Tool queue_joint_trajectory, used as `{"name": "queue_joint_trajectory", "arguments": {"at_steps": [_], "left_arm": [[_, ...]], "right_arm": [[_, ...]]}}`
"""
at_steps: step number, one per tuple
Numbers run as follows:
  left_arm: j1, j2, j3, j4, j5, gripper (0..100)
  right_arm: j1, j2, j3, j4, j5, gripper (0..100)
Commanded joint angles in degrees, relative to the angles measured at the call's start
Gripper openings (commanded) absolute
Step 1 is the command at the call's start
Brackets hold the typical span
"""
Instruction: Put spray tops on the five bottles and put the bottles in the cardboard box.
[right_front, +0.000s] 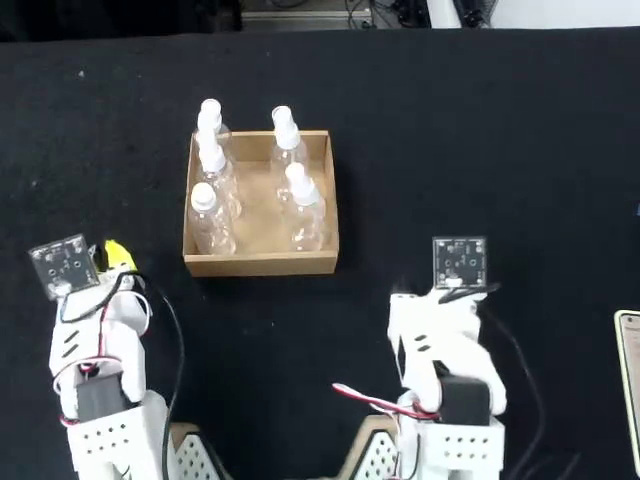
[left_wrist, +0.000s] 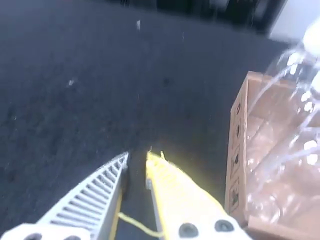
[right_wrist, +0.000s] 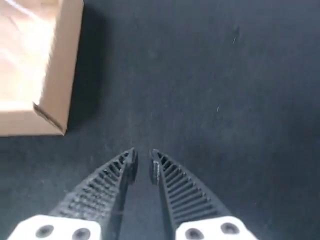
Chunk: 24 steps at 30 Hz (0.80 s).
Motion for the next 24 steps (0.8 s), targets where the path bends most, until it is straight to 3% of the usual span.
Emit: {"name": "queue_joint_trajectory", "arguments": {"at_steps": [1, 7, 10, 16, 24], "left_arm": [[0.66, -1.58, 1.19, 1.41, -0.62, 5], [2.68, -1.14, 1.19, -3.96, -0.62, 5], [2.86, -1.32, 1.19, 2.37, -0.62, 5], [-0.31, -1.49, 1.19, 21.63, -0.62, 5], [-7.16, -1.49, 1.19, 31.03, -0.62, 5]], "right_arm": [[0.88, -5.58, 4.09, -0.09, 0.44, 1.2], [3.25, -5.76, 4.44, 3.34, 0.35, 1.1], [3.34, -5.76, 4.44, 9.41, 0.35, 1.1], [3.34, -5.76, 4.44, 9.41, 0.35, 1.1], [3.34, -5.76, 4.44, 9.41, 0.35, 1.1]]}}
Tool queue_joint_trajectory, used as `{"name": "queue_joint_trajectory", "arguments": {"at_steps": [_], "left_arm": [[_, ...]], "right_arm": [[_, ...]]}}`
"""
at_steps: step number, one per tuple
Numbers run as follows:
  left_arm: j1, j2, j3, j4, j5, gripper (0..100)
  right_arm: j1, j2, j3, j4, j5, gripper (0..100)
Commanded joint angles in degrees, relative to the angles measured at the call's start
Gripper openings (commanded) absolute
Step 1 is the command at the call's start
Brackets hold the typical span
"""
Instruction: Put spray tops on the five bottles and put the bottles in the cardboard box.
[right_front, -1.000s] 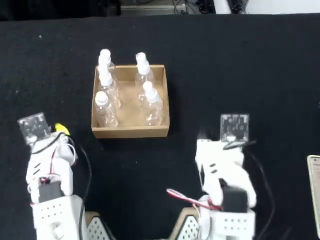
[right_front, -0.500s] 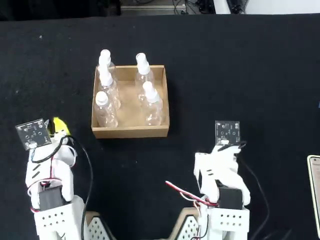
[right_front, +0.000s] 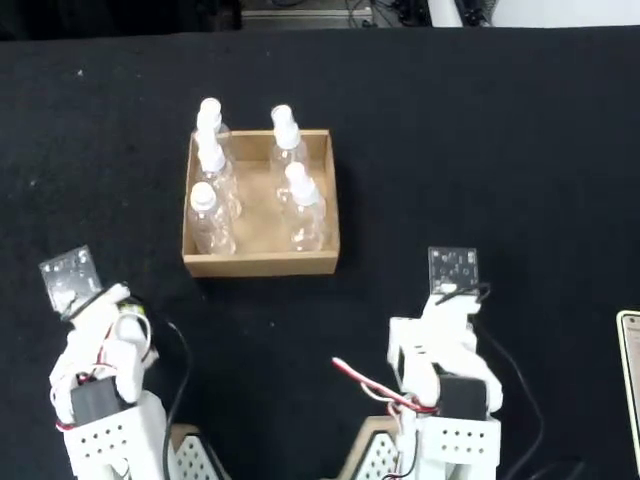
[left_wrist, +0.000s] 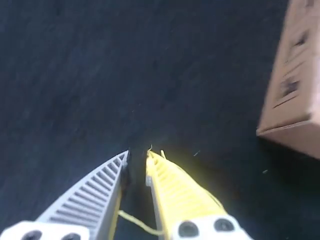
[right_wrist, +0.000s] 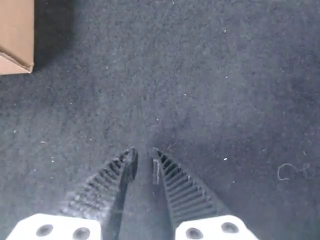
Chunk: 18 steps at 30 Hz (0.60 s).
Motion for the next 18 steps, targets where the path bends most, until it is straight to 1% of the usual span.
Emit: {"name": "queue_joint_trajectory", "arguments": {"at_steps": [1, 2, 3, 18], "left_arm": [[-3.91, -0.97, 1.10, 6.33, -0.70, 5], [-4.26, -0.97, 1.10, 8.88, -0.62, 5], [-4.44, -1.05, 1.10, 9.05, -0.44, 5], [-4.26, -0.97, 1.10, 8.88, -0.35, 5]], "right_arm": [[1.14, -5.76, -0.04, 1.32, 0.35, 1.1], [1.14, -5.76, -0.04, 1.32, 0.35, 1.1], [1.14, -5.76, -0.04, 1.32, 0.35, 1.1], [1.14, -5.76, -0.04, 1.32, 0.35, 1.1]]}}
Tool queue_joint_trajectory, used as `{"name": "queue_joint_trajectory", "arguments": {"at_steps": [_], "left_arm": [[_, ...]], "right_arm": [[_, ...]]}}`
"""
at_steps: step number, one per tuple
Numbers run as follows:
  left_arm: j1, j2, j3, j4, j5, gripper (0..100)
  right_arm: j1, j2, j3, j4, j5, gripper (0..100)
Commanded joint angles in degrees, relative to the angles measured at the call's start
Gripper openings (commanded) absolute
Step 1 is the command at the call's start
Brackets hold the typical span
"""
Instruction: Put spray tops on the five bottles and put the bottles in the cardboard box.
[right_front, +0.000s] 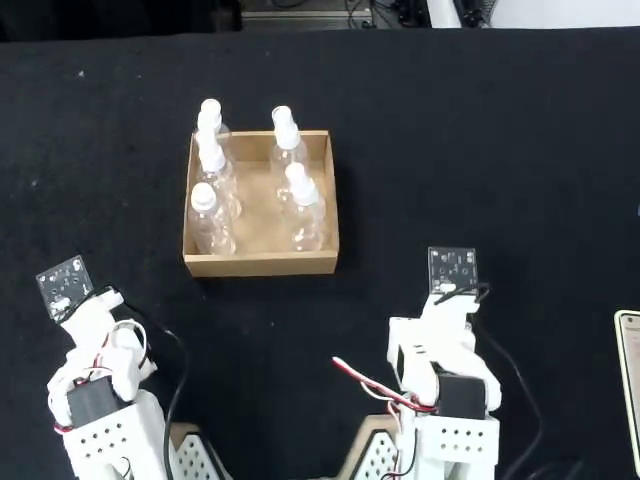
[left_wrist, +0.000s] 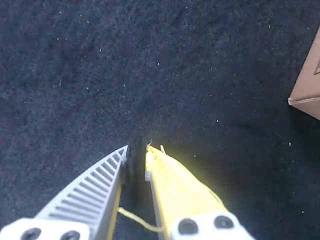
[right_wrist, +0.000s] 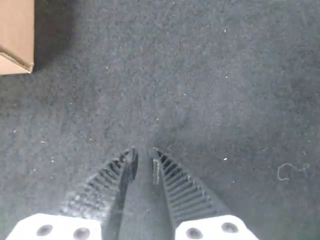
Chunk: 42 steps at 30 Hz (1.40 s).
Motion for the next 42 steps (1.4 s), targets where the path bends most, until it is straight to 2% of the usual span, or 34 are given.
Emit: {"name": "queue_joint_trajectory", "arguments": {"at_steps": [1, 6, 12, 16, 42], "left_arm": [[-0.48, -0.97, 1.10, 1.32, -0.35, 5], [0.92, -1.67, 1.10, 1.67, -0.35, 5], [12.44, -1.85, 1.10, 1.76, -0.35, 5], [16.40, -1.76, 1.10, 1.67, -0.35, 5], [16.40, -1.23, 1.10, 1.49, -0.35, 5]], "right_arm": [[1.14, -5.76, -0.04, 1.32, 0.35, 1.1], [0.97, -5.85, -0.04, 1.32, 0.35, 1.1], [0.88, -5.85, -0.04, 1.32, 0.35, 1.1], [0.88, -5.85, -0.04, 1.32, 0.35, 1.1], [0.88, -5.85, -0.04, 1.32, 0.35, 1.1]]}}
